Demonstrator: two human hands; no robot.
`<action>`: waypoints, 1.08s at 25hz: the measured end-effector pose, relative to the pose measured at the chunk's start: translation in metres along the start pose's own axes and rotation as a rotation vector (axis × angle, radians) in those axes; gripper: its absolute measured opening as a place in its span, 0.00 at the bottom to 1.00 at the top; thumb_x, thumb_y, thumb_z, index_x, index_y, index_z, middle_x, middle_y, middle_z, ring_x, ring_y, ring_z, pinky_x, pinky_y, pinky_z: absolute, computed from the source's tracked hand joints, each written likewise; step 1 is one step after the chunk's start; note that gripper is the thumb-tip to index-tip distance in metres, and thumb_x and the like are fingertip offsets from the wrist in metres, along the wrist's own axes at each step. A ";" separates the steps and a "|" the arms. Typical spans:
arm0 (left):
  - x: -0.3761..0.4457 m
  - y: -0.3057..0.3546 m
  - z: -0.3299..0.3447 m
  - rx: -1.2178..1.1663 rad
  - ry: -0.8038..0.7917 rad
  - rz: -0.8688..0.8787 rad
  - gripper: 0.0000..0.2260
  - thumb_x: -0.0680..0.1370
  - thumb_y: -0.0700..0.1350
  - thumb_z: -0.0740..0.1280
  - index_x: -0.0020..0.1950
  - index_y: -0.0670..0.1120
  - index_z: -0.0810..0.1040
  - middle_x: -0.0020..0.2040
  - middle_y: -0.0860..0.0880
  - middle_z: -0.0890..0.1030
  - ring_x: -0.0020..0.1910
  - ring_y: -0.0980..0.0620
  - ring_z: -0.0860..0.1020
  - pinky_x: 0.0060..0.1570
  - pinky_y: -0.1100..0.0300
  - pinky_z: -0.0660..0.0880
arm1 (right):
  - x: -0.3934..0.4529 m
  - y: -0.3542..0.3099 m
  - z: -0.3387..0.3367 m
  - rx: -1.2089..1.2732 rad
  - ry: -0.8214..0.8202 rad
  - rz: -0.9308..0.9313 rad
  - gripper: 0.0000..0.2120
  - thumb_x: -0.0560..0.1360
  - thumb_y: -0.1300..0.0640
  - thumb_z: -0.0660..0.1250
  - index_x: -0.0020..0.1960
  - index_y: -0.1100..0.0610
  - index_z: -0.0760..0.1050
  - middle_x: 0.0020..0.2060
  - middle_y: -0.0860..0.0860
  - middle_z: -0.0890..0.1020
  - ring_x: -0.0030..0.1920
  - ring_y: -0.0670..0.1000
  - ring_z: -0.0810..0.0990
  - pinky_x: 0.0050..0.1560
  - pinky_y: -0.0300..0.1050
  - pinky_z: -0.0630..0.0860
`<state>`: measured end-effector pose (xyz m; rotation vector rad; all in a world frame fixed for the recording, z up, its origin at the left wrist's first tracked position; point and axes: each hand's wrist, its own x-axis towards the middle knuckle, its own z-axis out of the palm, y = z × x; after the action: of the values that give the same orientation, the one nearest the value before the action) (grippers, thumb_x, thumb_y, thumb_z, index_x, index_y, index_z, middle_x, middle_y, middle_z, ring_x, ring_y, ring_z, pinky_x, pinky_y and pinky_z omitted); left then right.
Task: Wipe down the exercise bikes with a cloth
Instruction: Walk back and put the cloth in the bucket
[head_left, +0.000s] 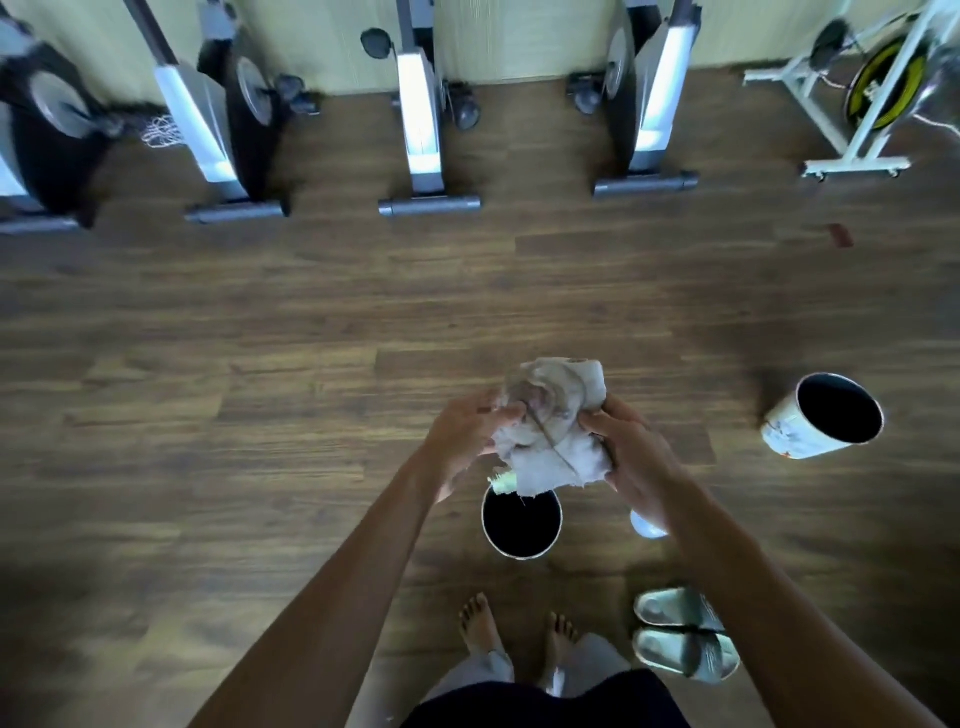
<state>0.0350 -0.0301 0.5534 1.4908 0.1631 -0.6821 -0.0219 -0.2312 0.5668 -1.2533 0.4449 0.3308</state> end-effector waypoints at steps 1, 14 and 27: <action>-0.002 0.003 0.001 0.013 0.038 0.036 0.04 0.79 0.41 0.72 0.54 0.45 0.82 0.50 0.48 0.87 0.49 0.50 0.85 0.48 0.57 0.78 | 0.000 0.000 0.000 -0.078 0.034 -0.007 0.13 0.82 0.60 0.62 0.64 0.52 0.79 0.54 0.52 0.86 0.56 0.53 0.85 0.52 0.50 0.80; -0.003 0.029 0.021 0.143 -0.044 0.312 0.09 0.80 0.39 0.71 0.58 0.50 0.81 0.54 0.50 0.86 0.58 0.49 0.84 0.63 0.46 0.78 | 0.015 -0.018 -0.022 -0.670 0.253 -0.458 0.28 0.73 0.52 0.77 0.68 0.56 0.71 0.61 0.46 0.77 0.62 0.48 0.76 0.59 0.41 0.74; 0.021 0.031 0.001 0.878 0.050 0.433 0.35 0.71 0.59 0.78 0.75 0.59 0.69 0.69 0.52 0.69 0.70 0.51 0.64 0.69 0.51 0.65 | 0.040 -0.032 -0.015 -0.945 0.172 -0.956 0.08 0.70 0.69 0.76 0.46 0.59 0.84 0.40 0.47 0.85 0.37 0.43 0.79 0.38 0.29 0.72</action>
<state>0.0669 -0.0399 0.5696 2.2835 -0.4741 -0.3604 0.0257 -0.2547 0.5705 -2.2560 -0.2553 -0.4547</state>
